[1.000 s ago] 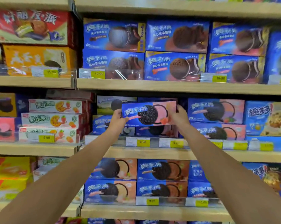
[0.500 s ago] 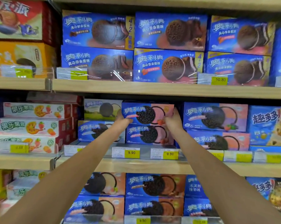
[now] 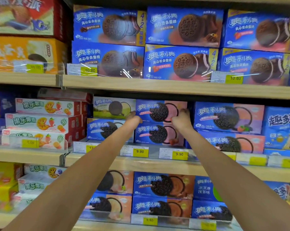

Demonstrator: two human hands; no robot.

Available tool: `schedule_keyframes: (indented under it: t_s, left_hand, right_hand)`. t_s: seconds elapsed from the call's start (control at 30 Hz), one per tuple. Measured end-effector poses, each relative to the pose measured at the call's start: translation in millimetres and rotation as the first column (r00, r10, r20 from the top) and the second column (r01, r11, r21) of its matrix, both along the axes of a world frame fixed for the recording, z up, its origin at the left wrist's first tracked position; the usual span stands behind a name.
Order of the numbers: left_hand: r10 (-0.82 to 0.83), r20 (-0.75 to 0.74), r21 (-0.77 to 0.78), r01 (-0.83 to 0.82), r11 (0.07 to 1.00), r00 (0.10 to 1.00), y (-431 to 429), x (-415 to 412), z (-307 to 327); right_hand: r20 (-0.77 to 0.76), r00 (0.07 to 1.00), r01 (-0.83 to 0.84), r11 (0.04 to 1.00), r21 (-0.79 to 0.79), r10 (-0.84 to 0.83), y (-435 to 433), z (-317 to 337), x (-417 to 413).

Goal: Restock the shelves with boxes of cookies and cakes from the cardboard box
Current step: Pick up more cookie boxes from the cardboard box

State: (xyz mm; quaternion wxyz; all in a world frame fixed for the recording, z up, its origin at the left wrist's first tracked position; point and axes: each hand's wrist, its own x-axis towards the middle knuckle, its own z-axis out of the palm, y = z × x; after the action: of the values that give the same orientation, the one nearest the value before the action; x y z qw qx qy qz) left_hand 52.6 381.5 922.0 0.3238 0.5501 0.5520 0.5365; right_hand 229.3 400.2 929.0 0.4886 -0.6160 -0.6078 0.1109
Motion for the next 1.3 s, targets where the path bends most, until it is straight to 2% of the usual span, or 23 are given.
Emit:
schedule_keyframes:
  t_s: [0.1, 0.2, 0.33, 0.47, 0.53, 0.63, 0.73, 0.8, 0.93, 1.03, 1.2, 1.3]
  left_hand:
    - [-0.082, -0.026, 0.017, 0.083, 0.996, 0.996, -12, -6, -2]
    - [-0.093, -0.023, 0.018, 0.094, 0.995, 0.995, -19, -7, -2]
    - [-0.06, -0.059, -0.061, 0.057, 0.997, 0.996, -39, -8, -5]
    - [-0.118, -0.015, -0.015, 0.118, 0.993, 0.993, -70, -14, -11]
    - [-0.097, 0.015, 0.026, 0.097, 0.995, 0.995, -82, -22, -16]
    - [-0.058, 0.134, 0.056, 0.051, 0.997, 0.989, -98, -35, -34]
    - [-0.057, 0.313, 0.091, 0.03, 0.995, 0.948, -123, -42, -51]
    - [-0.046, 0.329, 0.11, 0.01, 0.994, 0.943, -138, -46, -66]
    - [-0.001, 0.376, 0.01, -0.003, 1.0, 0.927, -170, -70, -130]
    - [0.032, 0.36, -0.099, 0.004, 0.995, 0.932, -192, -99, -193]
    - [0.137, 0.332, -0.385, 0.002, 0.923, 0.933, -228, -148, -320]
    - [0.177, 0.267, -0.551, 0.0, 0.834, 0.947, -254, -169, -390]
  right_hand:
    - [0.056, 0.998, 0.036, 0.998, 0.045, -0.039, -9, -1, -4]
    - [0.016, 1.0, 0.013, 0.998, 0.053, -0.014, -15, -5, -7]
    - [-0.122, 0.984, -0.132, 0.991, 0.011, 0.132, -28, -8, -9]
    - [-0.314, 0.93, -0.187, 0.981, 0.044, 0.191, -42, -16, -17]
    - [-0.41, 0.885, -0.218, 0.975, 0.05, 0.219, -52, -22, -28]
    - [-0.619, 0.718, -0.366, 0.929, 0.055, 0.319, -76, -35, -51]
    - [-0.674, 0.64, -0.449, 0.891, 0.061, 0.369, -110, -46, -74]
    - [-0.686, 0.611, -0.499, 0.865, 0.053, 0.395, -133, -60, -88]
    - [-0.698, 0.611, -0.534, 0.845, -0.014, 0.374, -177, -120, -115]
    - [-0.716, 0.627, -0.564, 0.813, -0.147, 0.306, -195, -176, -132]
    - [-0.679, 0.707, -0.615, 0.645, -0.453, 0.198, -206, -302, -163]
    - [-0.594, 0.795, -0.557, 0.537, -0.634, 0.124, -212, -382, -179]
